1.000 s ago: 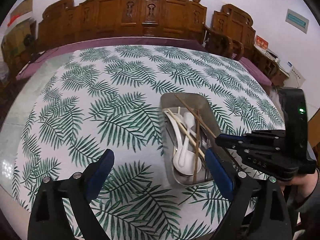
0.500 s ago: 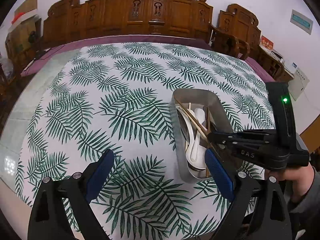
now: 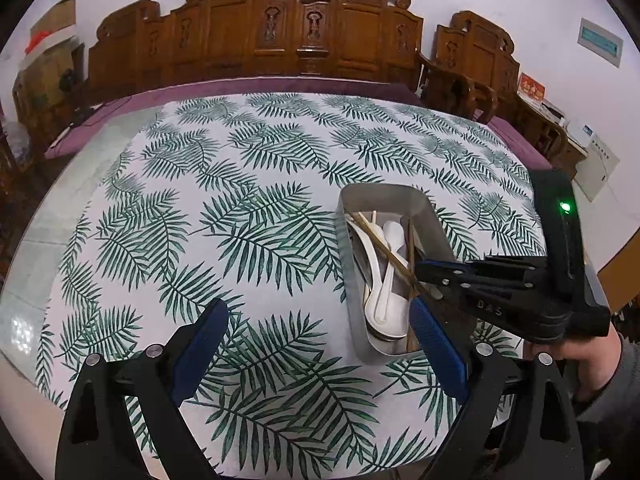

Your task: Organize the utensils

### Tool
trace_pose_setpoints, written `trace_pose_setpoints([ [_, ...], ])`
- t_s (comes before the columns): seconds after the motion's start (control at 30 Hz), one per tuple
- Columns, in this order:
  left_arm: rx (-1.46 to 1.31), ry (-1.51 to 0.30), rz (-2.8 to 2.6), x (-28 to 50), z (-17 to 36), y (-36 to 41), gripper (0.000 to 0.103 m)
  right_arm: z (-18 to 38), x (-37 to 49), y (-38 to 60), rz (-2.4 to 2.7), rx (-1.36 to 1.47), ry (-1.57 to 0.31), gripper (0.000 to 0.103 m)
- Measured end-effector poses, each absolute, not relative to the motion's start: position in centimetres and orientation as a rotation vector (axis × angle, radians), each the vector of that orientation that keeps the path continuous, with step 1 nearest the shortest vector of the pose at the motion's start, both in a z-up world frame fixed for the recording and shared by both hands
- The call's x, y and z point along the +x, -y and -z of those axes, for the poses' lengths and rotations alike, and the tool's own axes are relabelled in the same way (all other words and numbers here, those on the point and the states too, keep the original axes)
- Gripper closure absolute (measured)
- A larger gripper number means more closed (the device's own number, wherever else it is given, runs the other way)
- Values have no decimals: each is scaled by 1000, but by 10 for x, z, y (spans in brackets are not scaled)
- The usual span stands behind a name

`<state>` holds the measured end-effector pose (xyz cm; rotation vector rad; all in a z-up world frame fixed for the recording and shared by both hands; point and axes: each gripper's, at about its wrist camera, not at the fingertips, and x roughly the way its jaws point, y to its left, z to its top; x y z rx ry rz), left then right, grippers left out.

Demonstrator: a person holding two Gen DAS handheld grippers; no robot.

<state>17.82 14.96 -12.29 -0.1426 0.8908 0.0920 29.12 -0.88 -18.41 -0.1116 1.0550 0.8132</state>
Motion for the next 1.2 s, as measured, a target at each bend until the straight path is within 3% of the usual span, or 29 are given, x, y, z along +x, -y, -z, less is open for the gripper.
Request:
trace_pose_setpoints([
  [0.1, -137, -871, -92, 174, 116, -144, 15, 170, 283, 23, -803, -120, -1013, 93],
  [0.17, -132, -860, -92, 171, 111, -139, 15, 157, 275, 35, -800, -110, -980, 82],
  [0.3, -118, -839, -85, 164, 99, -126, 15, 133, 261, 59, -790, -105, -920, 75],
  [0.57, -85, -784, -64, 143, 78, -94, 15, 92, 231, 112, -727, -84, -807, 33],
  [0.63, -89, -776, -55, 137, 75, -87, 9, 86, 222, 126, -704, -78, -783, 19],
  [0.73, -90, -767, -45, 128, 71, -75, 8, 80, 210, 144, -674, -69, -759, 7],
  [0.8, -73, -765, -53, 122, 70, -66, 8, 77, 201, 159, -655, -58, -744, 3],
  [1.2, -72, -758, -41, 85, 68, -26, 8, 70, 154, 227, -545, -21, -700, 3],
])
